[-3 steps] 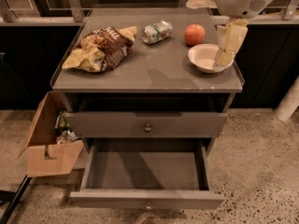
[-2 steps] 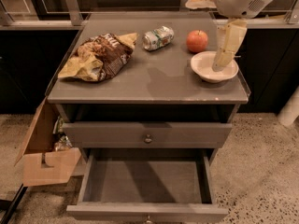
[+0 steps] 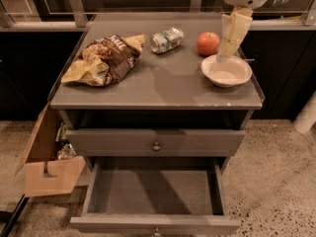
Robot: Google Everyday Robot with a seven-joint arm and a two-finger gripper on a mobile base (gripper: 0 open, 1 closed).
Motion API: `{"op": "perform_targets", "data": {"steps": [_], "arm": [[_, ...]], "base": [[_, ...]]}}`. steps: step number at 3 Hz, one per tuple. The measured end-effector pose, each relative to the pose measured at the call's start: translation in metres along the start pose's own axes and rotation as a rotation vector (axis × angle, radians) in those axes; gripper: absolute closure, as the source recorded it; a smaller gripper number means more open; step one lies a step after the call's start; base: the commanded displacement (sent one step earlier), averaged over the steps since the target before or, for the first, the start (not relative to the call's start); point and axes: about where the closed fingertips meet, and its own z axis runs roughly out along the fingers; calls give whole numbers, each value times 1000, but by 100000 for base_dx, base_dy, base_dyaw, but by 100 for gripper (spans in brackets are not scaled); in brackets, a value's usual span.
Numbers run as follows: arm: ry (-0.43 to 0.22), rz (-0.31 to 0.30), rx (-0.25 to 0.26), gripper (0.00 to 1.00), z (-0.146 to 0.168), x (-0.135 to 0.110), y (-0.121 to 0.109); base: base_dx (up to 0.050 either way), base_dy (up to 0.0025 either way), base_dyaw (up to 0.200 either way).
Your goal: Place 7up can into middle drawer
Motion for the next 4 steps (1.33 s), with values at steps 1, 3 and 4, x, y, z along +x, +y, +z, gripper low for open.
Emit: {"op": "perform_targets", "data": {"steps": [1, 3, 4], "arm": [[-11, 8, 13, 0, 10, 3, 1], [-83, -28, 82, 0, 52, 37, -42], [-90, -55, 109, 0, 62, 50, -68]], "base": [[0, 0, 0], [0, 0, 0], [0, 0, 0]]}}
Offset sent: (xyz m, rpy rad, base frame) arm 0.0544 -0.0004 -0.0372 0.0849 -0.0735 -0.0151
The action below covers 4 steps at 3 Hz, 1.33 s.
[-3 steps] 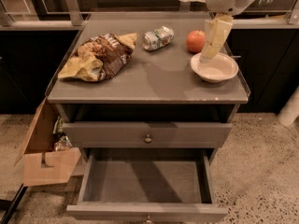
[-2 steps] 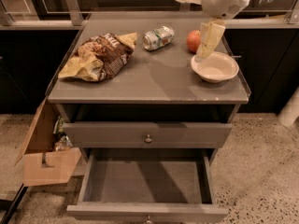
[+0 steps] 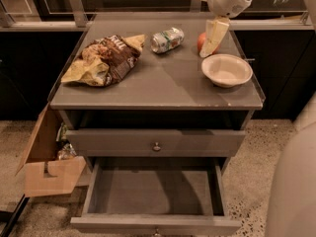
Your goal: Place 7up can into middle drawer
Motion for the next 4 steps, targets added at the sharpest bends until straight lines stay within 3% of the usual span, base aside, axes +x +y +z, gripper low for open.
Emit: {"op": "perform_targets", "data": {"steps": [1, 3, 4], "arm": [[7, -24, 14, 0, 9, 9, -22], [12, -51, -10, 0, 36, 12, -45], [5, -59, -27, 0, 86, 13, -62]], "base": [[0, 0, 0], [0, 0, 0], [0, 0, 0]]}}
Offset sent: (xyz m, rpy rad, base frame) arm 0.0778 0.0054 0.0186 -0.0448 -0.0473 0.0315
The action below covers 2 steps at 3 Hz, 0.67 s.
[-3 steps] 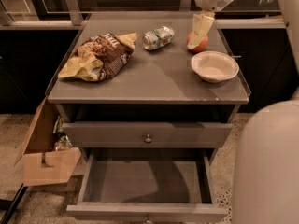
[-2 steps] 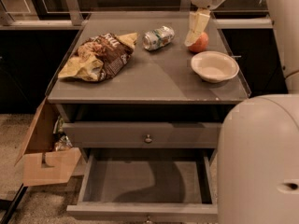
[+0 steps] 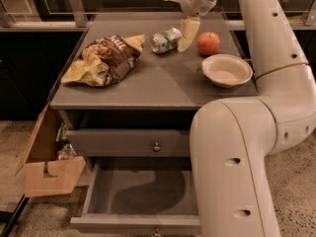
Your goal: Place 7up can into middle drawer
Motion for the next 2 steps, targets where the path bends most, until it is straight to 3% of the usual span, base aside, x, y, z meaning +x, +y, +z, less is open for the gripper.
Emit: {"op": "perform_targets", "data": {"steps": [2], "arm": [[16, 2, 10, 0, 4, 7, -3]], "base": [[0, 0, 0]]}}
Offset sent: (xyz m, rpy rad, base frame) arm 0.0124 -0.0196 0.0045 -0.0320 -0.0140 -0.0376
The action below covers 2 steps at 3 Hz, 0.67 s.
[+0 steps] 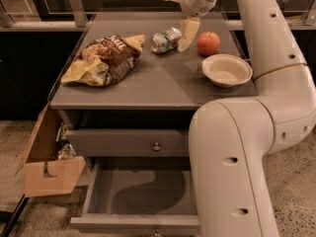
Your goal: Place 7up can into middle drawer
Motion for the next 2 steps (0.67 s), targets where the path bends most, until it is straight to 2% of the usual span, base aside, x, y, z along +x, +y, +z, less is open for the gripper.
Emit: {"op": "perform_targets", "data": {"steps": [2], "arm": [[97, 1, 2, 0, -11, 22, 0]], "base": [[0, 0, 0]]}}
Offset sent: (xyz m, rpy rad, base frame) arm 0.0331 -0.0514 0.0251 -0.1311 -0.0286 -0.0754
